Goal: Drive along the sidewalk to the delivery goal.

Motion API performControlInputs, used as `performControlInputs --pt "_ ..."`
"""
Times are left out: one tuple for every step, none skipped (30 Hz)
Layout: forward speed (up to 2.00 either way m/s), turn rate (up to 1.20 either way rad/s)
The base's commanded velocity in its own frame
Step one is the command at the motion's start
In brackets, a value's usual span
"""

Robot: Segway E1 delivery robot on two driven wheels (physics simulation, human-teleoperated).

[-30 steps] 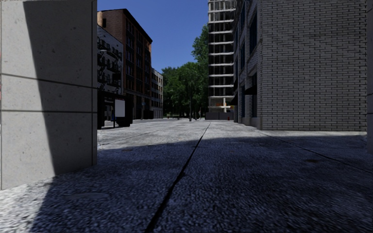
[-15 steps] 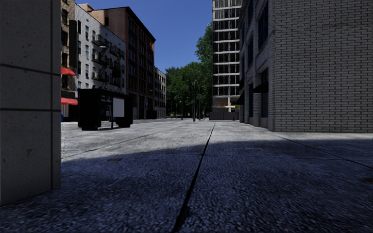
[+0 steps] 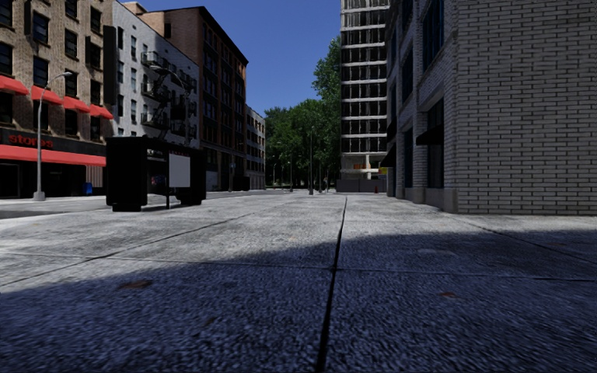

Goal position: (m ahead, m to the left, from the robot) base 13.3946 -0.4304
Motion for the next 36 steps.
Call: performControlInputs --pt "2.00 0.00" --pt "2.00 0.00" --pt "2.00 0.00" --pt "2.00 0.00" --pt "2.00 0.00" --pt "2.00 0.00" --pt "2.00 0.00" --pt "2.00 0.00" --pt "2.00 0.00" --pt "2.00 0.00" --pt "2.00 0.00" --pt "2.00 0.00" --pt "2.00 0.00" --pt "2.00 0.00" --pt "2.00 0.00" --pt "2.00 0.00" --pt "2.00 0.00" --pt "2.00 0.00" --pt "2.00 0.00" --pt "2.00 0.00" --pt "2.00 0.00" --pt "2.00 0.00" --pt "2.00 0.00" --pt "2.00 0.00" --pt "2.00 0.00" --pt "2.00 0.00" --pt "2.00 0.00" --pt "2.00 0.00" --pt "2.00 0.00" --pt "2.00 0.00" --pt "2.00 0.00" --pt "2.00 0.00" --pt "2.00 0.00" --pt "2.00 0.00" --pt "2.00 0.00" --pt "2.00 0.00"
